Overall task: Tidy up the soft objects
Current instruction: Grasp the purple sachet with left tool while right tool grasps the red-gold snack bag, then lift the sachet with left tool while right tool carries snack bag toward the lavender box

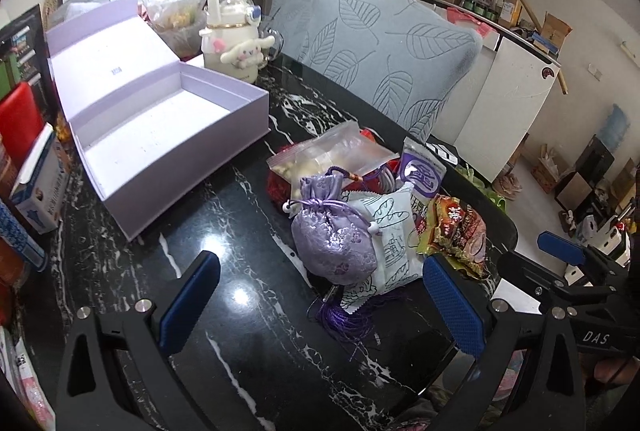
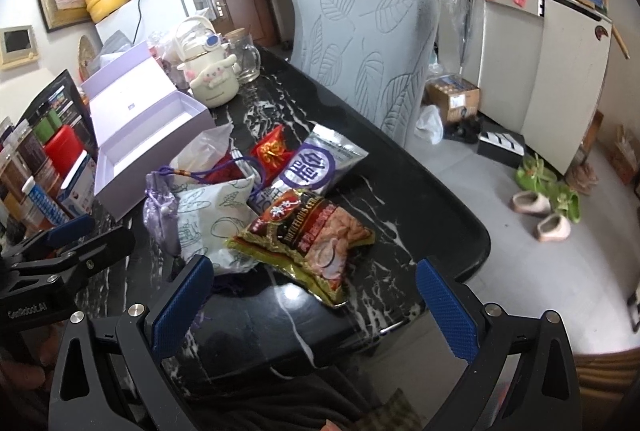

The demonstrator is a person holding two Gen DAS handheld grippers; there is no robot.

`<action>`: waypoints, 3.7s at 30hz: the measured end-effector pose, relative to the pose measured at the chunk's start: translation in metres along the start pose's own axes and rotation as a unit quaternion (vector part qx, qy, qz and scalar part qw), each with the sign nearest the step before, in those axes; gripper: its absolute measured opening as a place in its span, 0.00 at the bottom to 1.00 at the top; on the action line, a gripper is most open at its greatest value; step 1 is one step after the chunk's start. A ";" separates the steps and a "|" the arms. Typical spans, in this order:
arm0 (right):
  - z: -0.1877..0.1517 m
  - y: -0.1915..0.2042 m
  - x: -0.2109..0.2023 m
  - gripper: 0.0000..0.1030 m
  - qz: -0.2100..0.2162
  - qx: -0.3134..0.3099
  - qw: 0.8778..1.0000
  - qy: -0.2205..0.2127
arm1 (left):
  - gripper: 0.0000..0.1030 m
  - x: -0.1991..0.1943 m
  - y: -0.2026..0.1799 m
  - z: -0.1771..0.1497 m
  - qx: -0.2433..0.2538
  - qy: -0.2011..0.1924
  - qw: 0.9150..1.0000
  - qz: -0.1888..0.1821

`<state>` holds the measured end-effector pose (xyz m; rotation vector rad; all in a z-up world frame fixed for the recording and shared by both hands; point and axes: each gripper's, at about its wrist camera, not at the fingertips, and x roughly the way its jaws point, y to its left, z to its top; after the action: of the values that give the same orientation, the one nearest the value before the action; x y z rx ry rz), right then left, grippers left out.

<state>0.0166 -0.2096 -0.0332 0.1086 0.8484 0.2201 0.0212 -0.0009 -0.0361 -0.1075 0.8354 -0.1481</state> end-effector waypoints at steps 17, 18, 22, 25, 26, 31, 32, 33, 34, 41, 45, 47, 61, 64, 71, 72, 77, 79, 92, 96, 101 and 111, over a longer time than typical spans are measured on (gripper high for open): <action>0.008 -0.007 0.047 1.00 0.023 0.013 0.999 0.033 | 0.90 0.042 0.014 0.007 -0.027 0.029 0.999 -0.016; 0.009 -0.006 0.050 1.00 0.024 0.014 0.999 0.033 | 0.89 0.044 0.014 0.007 -0.027 0.030 0.999 -0.016; 0.014 -0.004 0.060 1.00 0.031 0.020 0.999 0.034 | 0.77 0.051 0.018 0.010 -0.029 0.035 0.999 -0.012; 0.017 -0.004 0.068 1.00 0.033 0.025 0.998 0.041 | 0.72 0.053 0.023 0.012 -0.033 0.037 0.999 -0.010; 0.017 -0.004 0.070 1.00 0.035 0.027 0.998 0.044 | 0.68 0.054 0.025 0.013 -0.033 0.037 0.999 -0.007; 0.016 -0.009 0.075 1.00 0.039 0.039 0.997 0.056 | 0.67 0.063 0.031 0.012 -0.033 0.047 0.998 -0.004; 0.015 -0.010 0.076 1.00 0.040 0.041 0.997 0.058 | 0.67 0.065 0.030 0.011 -0.031 0.052 0.998 -0.004; 0.014 -0.011 0.077 1.00 0.042 0.045 0.996 0.061 | 0.67 0.067 0.029 0.011 -0.029 0.055 0.998 -0.005; 0.014 -0.011 0.078 0.99 0.043 0.047 0.996 0.063 | 0.67 0.069 0.028 0.010 -0.025 0.059 0.998 -0.003; 0.008 -0.016 0.077 0.79 0.048 0.051 0.996 0.064 | 0.64 0.082 0.028 0.004 -0.026 0.080 0.996 -0.003; 0.008 -0.016 0.076 0.75 0.051 0.046 0.996 0.065 | 0.38 0.080 0.028 0.004 -0.027 0.074 0.997 -0.010; 0.007 -0.016 0.076 0.69 0.053 0.043 0.996 0.064 | 0.36 0.078 0.025 0.002 -0.017 0.069 0.997 -0.005; 0.004 -0.016 0.057 0.44 0.042 0.027 0.998 0.035 | 0.36 0.044 0.013 -0.003 -0.006 0.031 0.999 -0.005; 0.004 -0.014 0.050 0.43 0.045 0.024 0.998 0.023 | 0.36 0.035 0.011 -0.003 -0.005 0.021 1.000 -0.004; 0.005 -0.006 0.031 0.43 0.060 0.009 0.998 0.001 | 0.35 0.013 0.010 -0.007 -0.007 -0.003 1.000 0.001; 0.004 -0.004 0.028 0.43 0.062 0.006 0.998 -0.001 | 0.36 0.009 0.010 -0.009 -0.008 -0.006 1.000 0.003; 0.004 0.007 0.020 0.43 0.082 -0.015 0.996 -0.012 | 0.36 -0.010 0.014 -0.012 -0.012 -0.028 0.999 0.018; 0.005 0.012 0.017 0.43 0.091 -0.024 0.995 -0.016 | 0.35 -0.018 0.016 -0.014 -0.016 -0.034 0.999 0.023; 0.010 0.063 0.007 0.43 0.167 -0.097 0.981 -0.030 | 0.36 -0.057 0.043 -0.018 -0.051 -0.067 0.993 0.078; 0.013 0.079 0.011 0.43 0.198 -0.113 0.973 -0.019 | 0.35 -0.067 0.052 -0.018 -0.060 -0.077 0.991 0.097; 0.017 0.100 0.013 0.43 0.219 -0.140 0.965 -0.017 | 0.35 -0.079 0.068 -0.014 -0.073 -0.090 0.986 0.119; 0.034 0.138 0.016 0.43 0.252 -0.189 0.949 -0.023 | 0.35 -0.095 0.086 0.007 -0.069 -0.111 0.982 0.139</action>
<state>0.0324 -0.0714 0.0027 -0.0319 0.7054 0.8545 -0.0292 0.1007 0.0244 -0.1344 0.6287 0.1837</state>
